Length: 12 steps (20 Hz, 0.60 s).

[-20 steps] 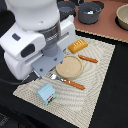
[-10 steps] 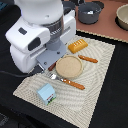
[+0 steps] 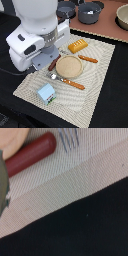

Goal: Interact with the objects in diverse but meaningful ways.

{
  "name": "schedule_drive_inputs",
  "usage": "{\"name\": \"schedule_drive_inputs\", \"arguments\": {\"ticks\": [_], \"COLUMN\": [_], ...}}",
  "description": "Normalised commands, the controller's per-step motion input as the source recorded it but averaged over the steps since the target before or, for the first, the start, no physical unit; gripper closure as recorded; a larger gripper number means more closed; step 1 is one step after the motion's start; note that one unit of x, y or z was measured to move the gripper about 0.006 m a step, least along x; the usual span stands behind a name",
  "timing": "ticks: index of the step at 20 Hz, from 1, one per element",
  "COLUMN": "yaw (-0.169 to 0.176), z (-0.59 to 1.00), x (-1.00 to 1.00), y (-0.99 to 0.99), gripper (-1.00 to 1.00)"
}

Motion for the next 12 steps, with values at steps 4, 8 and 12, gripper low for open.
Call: {"name": "schedule_drive_inputs", "arguments": {"ticks": [4, 8, 12], "yaw": [-0.122, -0.168, -0.235], "z": [-0.39, -0.29, 0.01], "x": [-0.23, -0.02, 0.12], "y": [0.17, 0.14, 0.15], "gripper": [-1.0, -1.0, -1.0]}}
